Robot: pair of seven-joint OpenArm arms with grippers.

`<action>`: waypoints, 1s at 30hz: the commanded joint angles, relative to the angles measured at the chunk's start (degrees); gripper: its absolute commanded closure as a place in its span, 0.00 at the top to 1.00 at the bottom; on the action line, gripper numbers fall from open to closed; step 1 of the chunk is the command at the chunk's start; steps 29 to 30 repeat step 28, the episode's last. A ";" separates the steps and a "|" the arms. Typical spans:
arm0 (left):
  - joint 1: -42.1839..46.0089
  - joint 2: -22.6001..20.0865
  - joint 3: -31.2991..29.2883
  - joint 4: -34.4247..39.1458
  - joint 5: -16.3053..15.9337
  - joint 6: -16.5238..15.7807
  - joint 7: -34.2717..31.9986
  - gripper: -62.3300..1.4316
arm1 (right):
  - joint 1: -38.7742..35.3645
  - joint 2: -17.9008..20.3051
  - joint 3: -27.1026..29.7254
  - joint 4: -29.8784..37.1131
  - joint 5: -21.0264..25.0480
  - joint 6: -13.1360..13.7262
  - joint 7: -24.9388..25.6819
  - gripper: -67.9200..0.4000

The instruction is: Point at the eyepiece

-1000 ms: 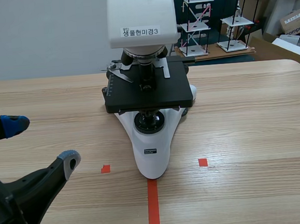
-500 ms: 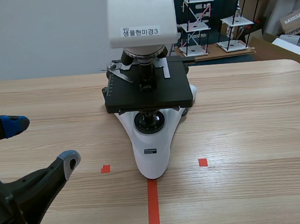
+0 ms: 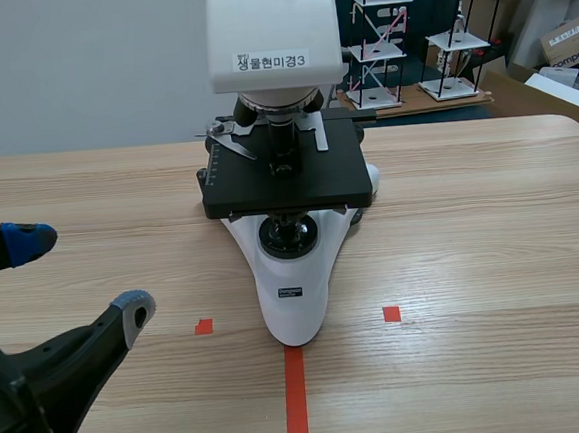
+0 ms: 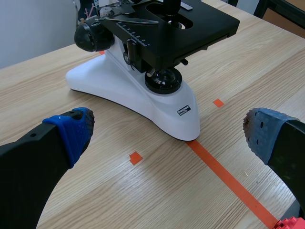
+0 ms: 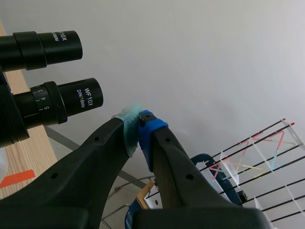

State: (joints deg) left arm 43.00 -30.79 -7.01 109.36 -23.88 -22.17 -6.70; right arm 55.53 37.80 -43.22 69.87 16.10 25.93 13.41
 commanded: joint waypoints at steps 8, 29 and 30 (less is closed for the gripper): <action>0.00 0.28 -0.04 0.94 -0.52 -0.07 -0.76 1.00 | 1.79 0.79 0.50 0.90 0.59 0.98 0.44 0.02; 0.00 0.28 -0.04 0.94 -0.52 -0.07 -0.76 1.00 | 1.79 0.94 0.50 0.90 0.57 0.98 0.22 0.02; 0.00 0.28 -0.04 0.94 -0.52 -0.07 -0.76 1.00 | 1.79 0.94 0.50 0.90 0.57 0.98 0.22 0.02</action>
